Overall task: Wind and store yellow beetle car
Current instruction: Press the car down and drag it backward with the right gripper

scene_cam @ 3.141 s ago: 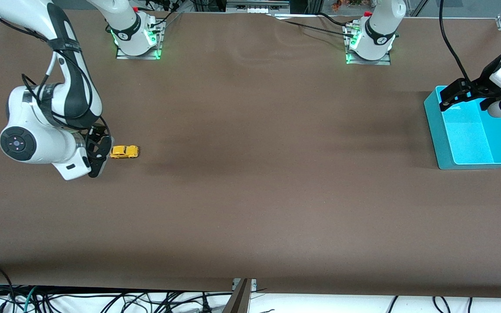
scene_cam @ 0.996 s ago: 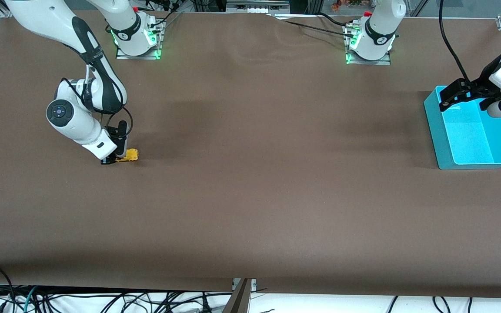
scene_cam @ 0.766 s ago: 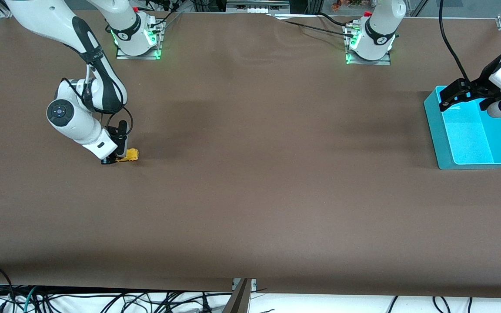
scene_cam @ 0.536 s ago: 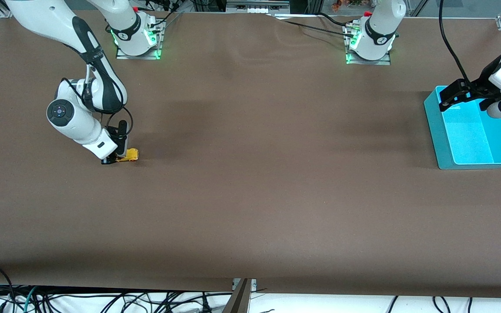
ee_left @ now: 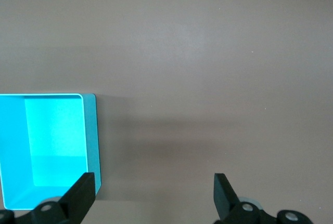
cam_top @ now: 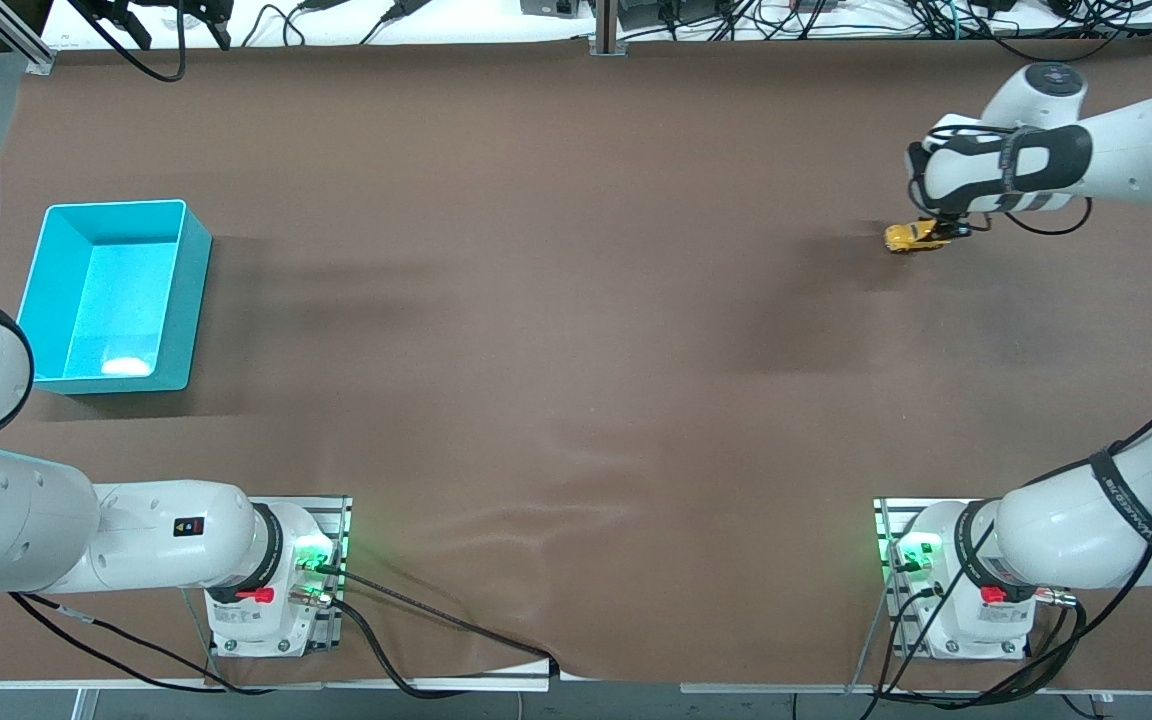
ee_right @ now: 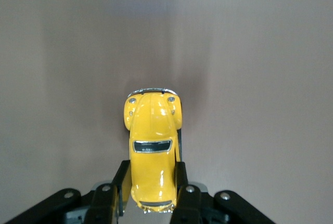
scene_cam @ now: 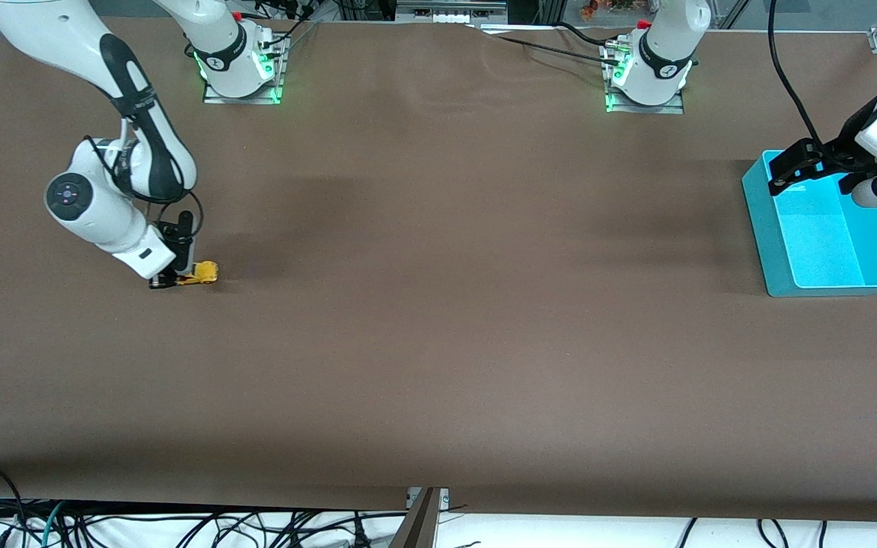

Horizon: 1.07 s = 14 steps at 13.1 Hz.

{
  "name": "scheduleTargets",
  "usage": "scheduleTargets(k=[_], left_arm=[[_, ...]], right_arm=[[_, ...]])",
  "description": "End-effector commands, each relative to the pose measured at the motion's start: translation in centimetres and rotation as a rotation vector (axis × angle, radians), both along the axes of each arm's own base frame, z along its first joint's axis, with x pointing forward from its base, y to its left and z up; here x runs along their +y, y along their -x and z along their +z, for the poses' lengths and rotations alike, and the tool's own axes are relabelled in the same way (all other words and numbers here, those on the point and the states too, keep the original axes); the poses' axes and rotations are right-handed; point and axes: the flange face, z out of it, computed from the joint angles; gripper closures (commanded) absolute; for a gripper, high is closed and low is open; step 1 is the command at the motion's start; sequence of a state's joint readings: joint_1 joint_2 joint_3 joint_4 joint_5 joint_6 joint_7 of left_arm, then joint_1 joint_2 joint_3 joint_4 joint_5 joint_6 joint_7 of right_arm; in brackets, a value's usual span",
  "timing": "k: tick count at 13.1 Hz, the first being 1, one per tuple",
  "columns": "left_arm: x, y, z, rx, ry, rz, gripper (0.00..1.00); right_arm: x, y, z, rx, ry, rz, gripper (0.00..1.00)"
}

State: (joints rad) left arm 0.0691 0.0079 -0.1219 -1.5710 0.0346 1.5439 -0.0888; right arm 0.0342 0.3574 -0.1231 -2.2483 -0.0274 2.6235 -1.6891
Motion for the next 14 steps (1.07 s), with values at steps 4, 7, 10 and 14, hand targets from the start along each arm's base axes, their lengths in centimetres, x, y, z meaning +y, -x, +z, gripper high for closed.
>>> scheduleTargets(k=[4, 7, 10, 14], left_arm=[[0.2, 0.4, 0.3, 0.002, -0.003, -0.008, 0.00], [0.2, 0.3, 0.2, 0.005, -0.003, -0.010, 0.00], [0.2, 0.3, 0.2, 0.005, -0.003, -0.008, 0.00], [0.2, 0.3, 0.1, 0.005, -0.003, -0.008, 0.00]], right_arm=[[-7.1, 1.2, -2.0, -0.020, 0.010, 0.016, 0.97], [-7.6, 1.0, -1.8, -0.027, 0.012, 0.008, 0.97], [-7.3, 0.8, -1.7, -0.030, 0.012, 0.014, 0.96], [-7.2, -0.6, 0.2, -0.050, 0.012, 0.011, 0.01]])
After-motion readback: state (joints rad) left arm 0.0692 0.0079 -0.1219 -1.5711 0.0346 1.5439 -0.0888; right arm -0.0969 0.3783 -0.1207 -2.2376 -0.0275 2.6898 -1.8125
